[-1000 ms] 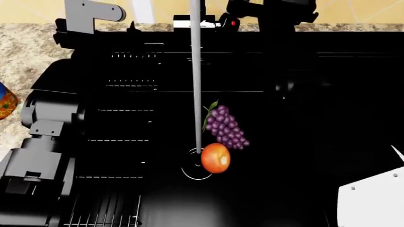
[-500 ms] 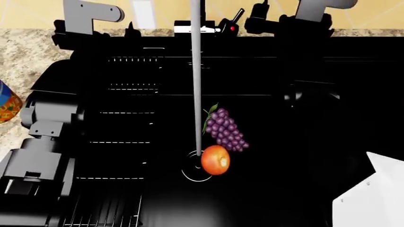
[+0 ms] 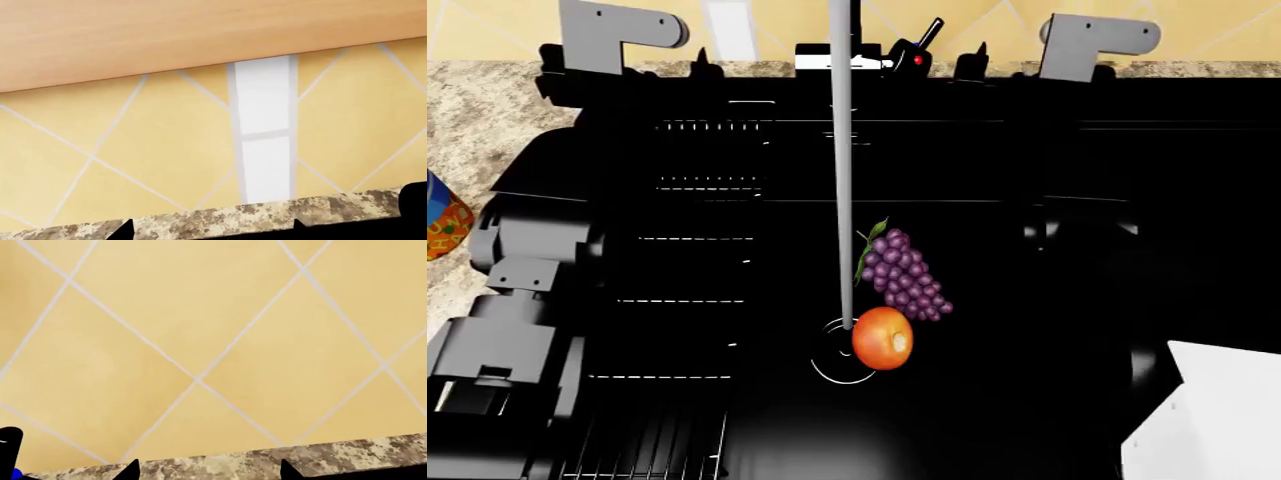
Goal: Pick up the fruits and vegetables and place them in the sink. Turn on the sink faucet to wash them. Then turn the sink off and put them in the tray.
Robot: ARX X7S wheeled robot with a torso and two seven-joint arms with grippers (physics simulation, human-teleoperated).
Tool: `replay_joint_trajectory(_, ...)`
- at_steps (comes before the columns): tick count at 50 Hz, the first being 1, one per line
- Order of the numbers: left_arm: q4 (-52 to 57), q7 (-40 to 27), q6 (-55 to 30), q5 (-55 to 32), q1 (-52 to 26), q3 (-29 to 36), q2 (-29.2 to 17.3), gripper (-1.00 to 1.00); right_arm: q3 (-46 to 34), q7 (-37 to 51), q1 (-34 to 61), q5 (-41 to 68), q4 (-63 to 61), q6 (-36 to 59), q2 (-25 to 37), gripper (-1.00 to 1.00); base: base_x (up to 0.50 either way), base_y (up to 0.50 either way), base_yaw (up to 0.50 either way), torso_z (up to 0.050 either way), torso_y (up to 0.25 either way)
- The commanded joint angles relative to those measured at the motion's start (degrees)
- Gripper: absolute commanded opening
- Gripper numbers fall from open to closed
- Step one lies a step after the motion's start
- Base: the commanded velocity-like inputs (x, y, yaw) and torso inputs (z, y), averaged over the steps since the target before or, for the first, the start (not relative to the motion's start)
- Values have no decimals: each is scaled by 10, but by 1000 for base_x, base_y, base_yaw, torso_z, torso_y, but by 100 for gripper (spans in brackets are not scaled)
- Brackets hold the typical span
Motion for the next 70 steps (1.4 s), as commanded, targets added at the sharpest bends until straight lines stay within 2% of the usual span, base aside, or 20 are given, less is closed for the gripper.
replay_joint_trajectory(1,10,0,-3,-1,3,1,-7,100,-31,-10,4,17,0,4,-15,100,0,0,0,0,0)
replay_joint_trajectory(7,24,3,-10,-2,3,3,-12,100,-39,-14,14,17,0,4,-21,100,0,0,0,0,-226)
replay_joint_trajectory(37,42,-3,-24,-6,10,3,-20,100,-70,2,16,-1,0,-9,-17,100,0,0,0,0,0)
replay_joint_trajectory(66,43,-3,-24,-9,13,5,-23,100,-64,-19,43,-2,0,-5,-24,100,0,0,0,0,0)
replay_joint_trajectory(70,45,-5,-25,-10,15,3,-25,100,-26,-20,57,-42,0,-1,-26,100,0,0,0,0,0)
